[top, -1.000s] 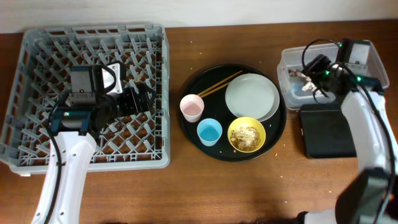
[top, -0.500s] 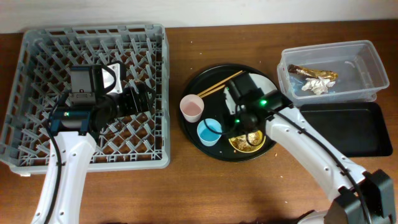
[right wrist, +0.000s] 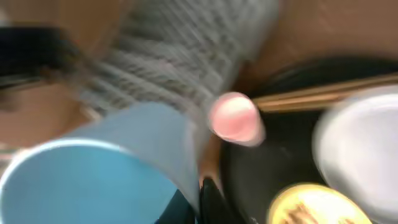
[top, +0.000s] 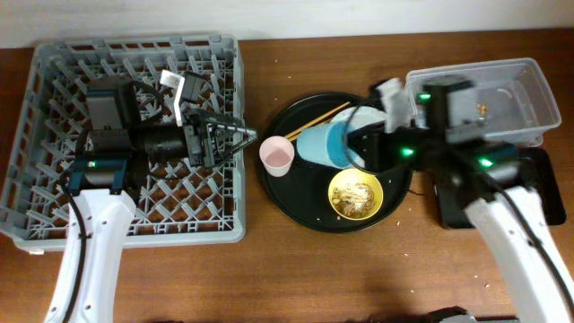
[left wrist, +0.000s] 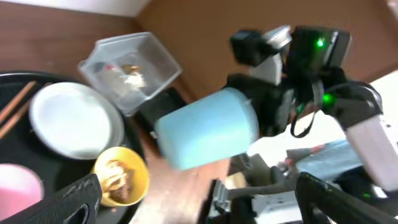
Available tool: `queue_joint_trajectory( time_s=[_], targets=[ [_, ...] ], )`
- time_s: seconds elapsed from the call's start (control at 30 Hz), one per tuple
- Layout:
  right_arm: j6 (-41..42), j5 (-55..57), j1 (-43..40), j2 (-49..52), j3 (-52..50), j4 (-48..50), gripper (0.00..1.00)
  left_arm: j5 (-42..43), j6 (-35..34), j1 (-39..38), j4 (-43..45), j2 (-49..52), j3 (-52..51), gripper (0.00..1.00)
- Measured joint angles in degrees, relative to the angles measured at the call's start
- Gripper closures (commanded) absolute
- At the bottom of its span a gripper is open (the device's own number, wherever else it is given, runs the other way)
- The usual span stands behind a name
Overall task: Sort waste into correct bins and load items into the dishwasher rack
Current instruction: 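Grasp the light-blue cup with right gripper and lift toward left gripper, then hand the light-blue cup from right gripper to left gripper, then place the light-blue cup upside down in the rack with left gripper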
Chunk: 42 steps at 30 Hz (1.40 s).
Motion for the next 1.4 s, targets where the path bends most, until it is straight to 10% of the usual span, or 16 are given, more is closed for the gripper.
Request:
queue_joint_trajectory(
  time_s=[0.17, 0.37, 0.47, 0.6, 0.7, 0.8, 0.83, 0.87, 0.97, 1.07, 1.17, 1.3, 1.4],
  targets=[
    [-1.3, -29.9, -1.8, 2.7, 0.0, 14.6, 0.96, 6.6, -1.5, -9.0, 7.3, 0.0, 0.0, 0.08],
    [0.6, -32.7, 0.4, 4.8, 0.0, 18.0, 0.96, 7.6, -7.1, -15.3, 22.9, 0.2, 0.0, 0.39],
    [0.7, -33.4, 0.4, 4.8, 0.0, 19.3, 0.96, 7.1, -9.7, -15.3, 23.5, 0.3, 0.0, 0.29],
    [4.5, -33.8, 0.5, 4.8, -0.1, 24.5, 0.96, 7.6, -11.4, -15.0, 23.8, 0.3, 0.4, 0.41],
    [5.1, -33.8, 0.6, 4.9, -0.2, 24.7, 0.96, 7.7, -12.5, -15.0, 23.9, 0.3, 0.5, 0.05],
    [6.0, -33.1, 0.6, 4.9, -0.2, 26.6, 0.96, 8.9, -15.1, -15.3, 23.1, 0.3, 0.4, 0.06],
    [6.4, -33.0, 0.6, 4.9, -0.2, 26.7, 0.96, 9.0, -15.9, -15.3, 23.4, 0.3, 0.4, 0.11],
    [6.5, -32.8, 0.6, 4.9, -0.2, 26.8, 0.96, 9.0, -16.3, -15.3, 24.7, 0.3, 0.4, 0.37],
    [6.9, -33.0, 0.6, 4.9, -0.1, 27.0, 0.95, 8.2, -17.4, -15.2, 25.4, 0.3, 0.4, 0.42],
    [7.6, -32.4, 0.6, 4.9, -0.1, 27.0, 0.38, 8.3, -17.6, -15.2, 25.7, 0.3, 0.4, 0.50],
    [8.3, -31.9, -4.0, 4.5, -0.1, 26.9, 0.32, 8.3, -17.8, -11.2, 21.9, 0.3, 0.5, 0.51],
    [15.5, -16.3, -10.0, 0.6, 0.7, 3.2, 0.27, -12.0, -15.0, -0.1, -6.5, -2.0, 0.7, 0.51],
    [15.7, 7.2, -8.7, 0.6, 0.3, -9.6, 0.27, -48.0, -14.1, 3.6, -25.1, -11.1, 0.2, 0.50]
  ],
)
